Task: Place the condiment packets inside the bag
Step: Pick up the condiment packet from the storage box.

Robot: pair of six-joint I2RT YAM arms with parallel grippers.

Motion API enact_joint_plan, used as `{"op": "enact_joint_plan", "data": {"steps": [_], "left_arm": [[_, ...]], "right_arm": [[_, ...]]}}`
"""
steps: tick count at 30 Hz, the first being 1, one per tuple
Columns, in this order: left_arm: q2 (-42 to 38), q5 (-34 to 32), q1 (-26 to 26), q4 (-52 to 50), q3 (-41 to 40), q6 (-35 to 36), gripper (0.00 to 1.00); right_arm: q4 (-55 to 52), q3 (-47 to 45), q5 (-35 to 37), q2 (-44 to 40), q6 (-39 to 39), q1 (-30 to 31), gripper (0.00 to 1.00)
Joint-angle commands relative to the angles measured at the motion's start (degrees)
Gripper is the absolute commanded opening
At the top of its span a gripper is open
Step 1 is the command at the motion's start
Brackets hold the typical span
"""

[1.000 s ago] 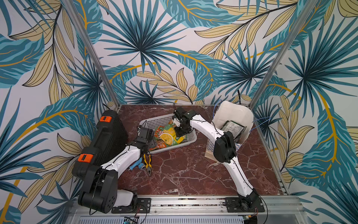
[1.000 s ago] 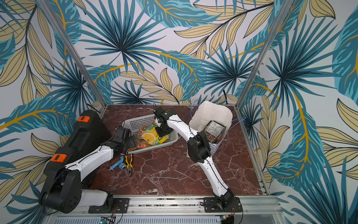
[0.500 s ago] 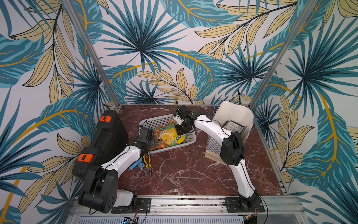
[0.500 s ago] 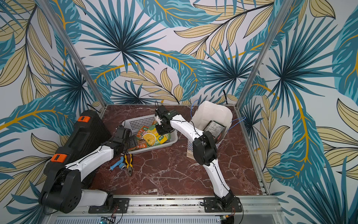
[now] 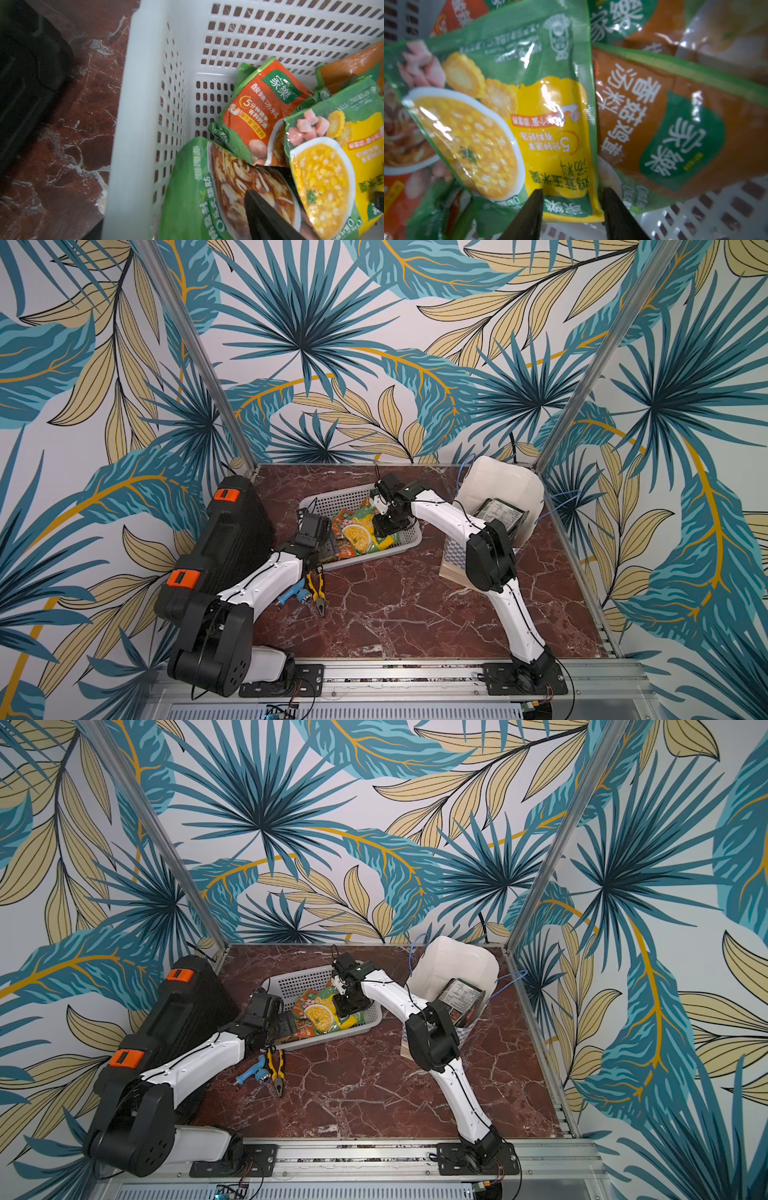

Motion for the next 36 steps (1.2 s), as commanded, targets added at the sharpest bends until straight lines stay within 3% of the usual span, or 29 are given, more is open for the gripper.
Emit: {"op": "enact_joint_plan", "data": {"steps": [1, 6, 7, 15, 21, 36], "left_arm": [[0.69, 1.44, -0.94, 2.91, 1.79, 1.07, 0.84], [0.62, 1.60, -1.50, 3.15, 1.91, 1.27, 0.84], [0.54, 1.69, -1.61, 3.23, 1.89, 1.39, 0.84], [-0.90, 1.08, -2.07, 3.74, 1.26, 1.53, 0.84], [-3.76, -0.01, -2.59, 4.44, -0.09, 1.74, 1.00], [-15.98, -5.90, -5.95, 6.75, -4.65, 3.95, 1.00]], "right_arm": [[1.81, -2.29, -4.68, -3.30, 0.81, 0.45, 0.29], [5.28, -5.14, -7.42, -9.15, 2.83, 0.51, 0.01], [6.08, -5.83, -8.02, -10.21, 3.22, 0.45, 0.00], [10.54, -10.61, -7.88, -18.40, 5.96, 0.49, 0.00], [12.95, -14.13, -0.53, -27.59, 7.44, 0.49, 0.00], [17.13, -26.88, 19.36, -56.15, 8.05, 0.55, 0.00]]}}
